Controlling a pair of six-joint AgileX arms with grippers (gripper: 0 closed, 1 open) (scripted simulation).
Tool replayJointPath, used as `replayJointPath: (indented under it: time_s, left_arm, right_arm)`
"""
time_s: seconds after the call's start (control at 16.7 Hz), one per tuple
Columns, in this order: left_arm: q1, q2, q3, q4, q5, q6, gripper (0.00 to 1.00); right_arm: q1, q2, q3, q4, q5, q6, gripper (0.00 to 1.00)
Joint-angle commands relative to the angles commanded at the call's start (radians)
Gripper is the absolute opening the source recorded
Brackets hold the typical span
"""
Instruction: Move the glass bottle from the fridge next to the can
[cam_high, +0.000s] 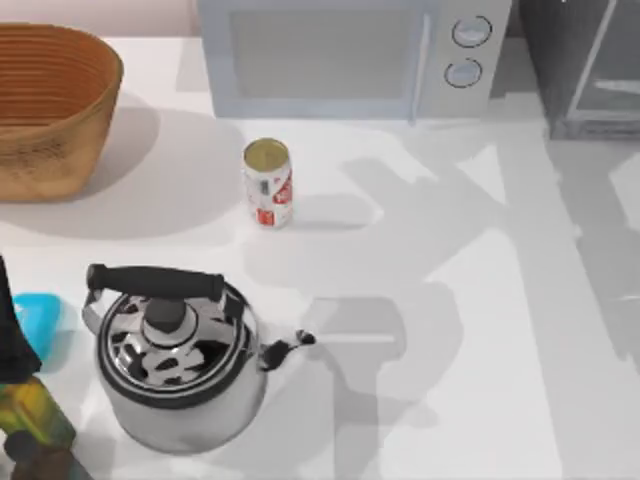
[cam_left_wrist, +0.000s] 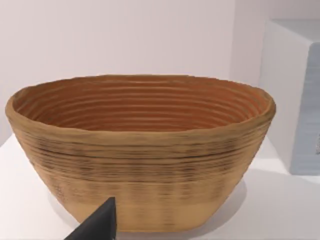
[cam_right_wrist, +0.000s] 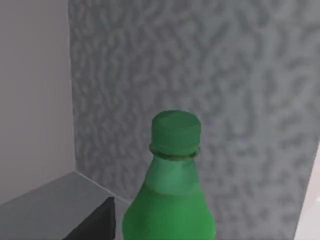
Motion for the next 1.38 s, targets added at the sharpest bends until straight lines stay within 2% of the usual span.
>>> replayJointPath:
  time_s: [0.24,0.48,0.84,1.38]
  left_arm:
    - [0.0,0.0,0.0,0.0,0.0,0.0,1.0]
    - [0.0,0.0,0.0,0.0,0.0,0.0,1.0]
    - [0.0,0.0,0.0,0.0,0.0,0.0,1.0]
    - [0.0,0.0,0.0,0.0,0.0,0.0,1.0]
  right_arm:
    - [0.013,0.289,0.18,0.12,0.14,0.005,1.0]
    - [0.018,0.413,0.268,0.181,0.204,0.011,1.0]
    - [0.011,0.417,0.271,0.18,0.202,0.012,1.0]
    - [-0.092,0.496,0.431,0.105,0.096,0.01,1.0]
